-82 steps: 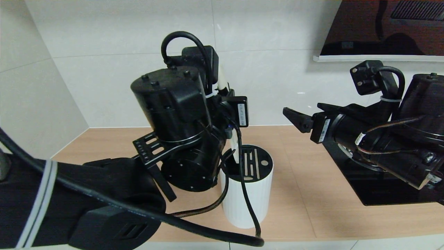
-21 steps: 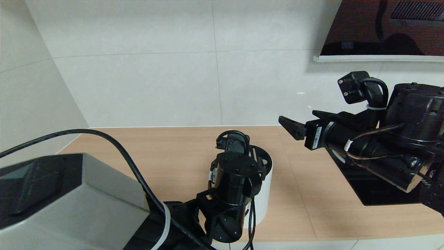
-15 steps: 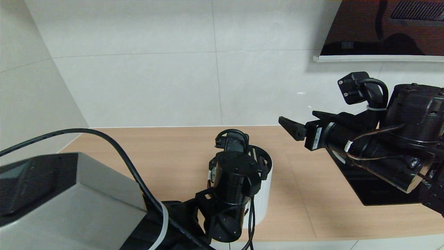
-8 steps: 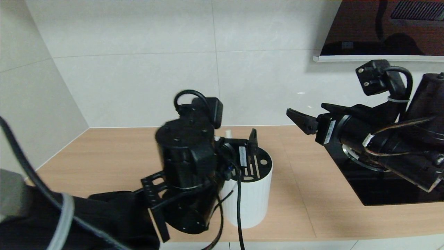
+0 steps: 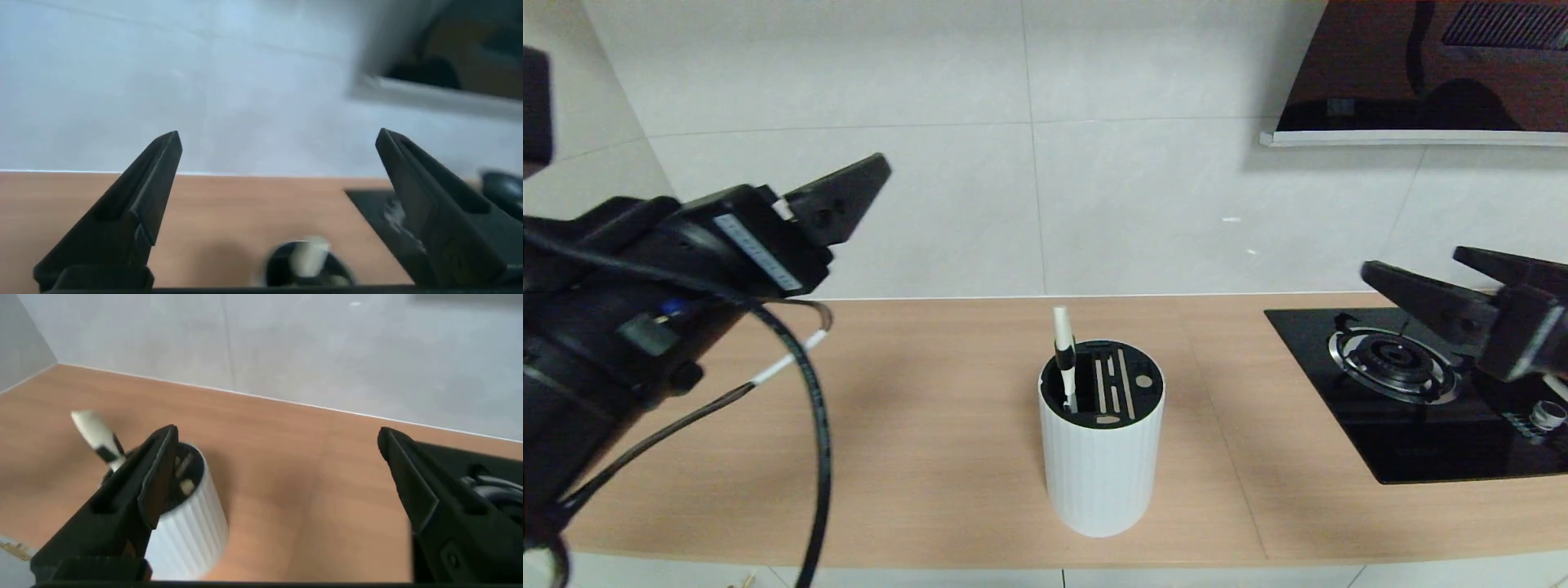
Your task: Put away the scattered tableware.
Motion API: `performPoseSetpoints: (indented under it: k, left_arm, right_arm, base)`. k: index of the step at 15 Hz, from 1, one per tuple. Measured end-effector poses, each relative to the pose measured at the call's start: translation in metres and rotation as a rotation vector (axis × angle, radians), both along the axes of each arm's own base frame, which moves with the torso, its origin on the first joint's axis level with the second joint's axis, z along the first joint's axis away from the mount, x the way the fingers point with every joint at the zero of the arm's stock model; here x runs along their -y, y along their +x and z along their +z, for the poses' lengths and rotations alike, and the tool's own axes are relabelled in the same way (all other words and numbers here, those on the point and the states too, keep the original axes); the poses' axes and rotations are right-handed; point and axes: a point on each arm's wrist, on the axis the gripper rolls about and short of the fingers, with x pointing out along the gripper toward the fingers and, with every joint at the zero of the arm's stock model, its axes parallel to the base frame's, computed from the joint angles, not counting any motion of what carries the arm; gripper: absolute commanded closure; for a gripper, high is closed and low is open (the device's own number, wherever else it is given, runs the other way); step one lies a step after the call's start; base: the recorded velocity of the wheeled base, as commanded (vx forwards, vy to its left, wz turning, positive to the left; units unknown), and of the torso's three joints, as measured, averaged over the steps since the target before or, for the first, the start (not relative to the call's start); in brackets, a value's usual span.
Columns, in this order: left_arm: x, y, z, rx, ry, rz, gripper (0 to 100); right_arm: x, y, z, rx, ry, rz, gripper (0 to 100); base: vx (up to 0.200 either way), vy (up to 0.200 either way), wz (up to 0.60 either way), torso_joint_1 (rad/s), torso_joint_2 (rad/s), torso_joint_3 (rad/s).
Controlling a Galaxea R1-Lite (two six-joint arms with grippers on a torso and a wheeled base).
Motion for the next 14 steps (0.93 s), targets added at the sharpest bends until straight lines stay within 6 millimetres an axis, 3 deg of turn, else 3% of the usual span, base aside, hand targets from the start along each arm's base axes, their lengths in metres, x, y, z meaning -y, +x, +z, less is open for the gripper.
performPoseSetpoints:
  k: [3,8,11,14]
  left_arm:
    - [-0.043,-0.040,-0.016,-0.046,0.043,0.062,0]
    - [-0.103,-0.124,-0.049,-0.134,0.118,0.103,0]
    - [-0.120,-0.174,-0.071,-0.112,0.116,0.169,0]
    - [-0.122,-0.204,-0.090,-0.068,0.101,0.341,0]
  right_arm:
    - [0.032,-0.051,-0.016,0.029,0.015,-0.028,0]
    - [0.079,-0.135,-0.058,0.043,0.019,-0.154,0]
    - [0.090,-0.174,-0.081,0.055,0.008,-0.313,0]
    - [0.091,-0.188,-0.087,0.117,0.026,-0.428,0]
  base:
    - [0.000,0.000,0.00,0.000,0.00,0.000]
    - [0.000,0.000,0.00,0.000,0.00,0.000]
    - [0.000,0.000,0.00,0.000,0.00,0.000]
    - [0.000,0.000,0.00,0.000,0.00,0.000]
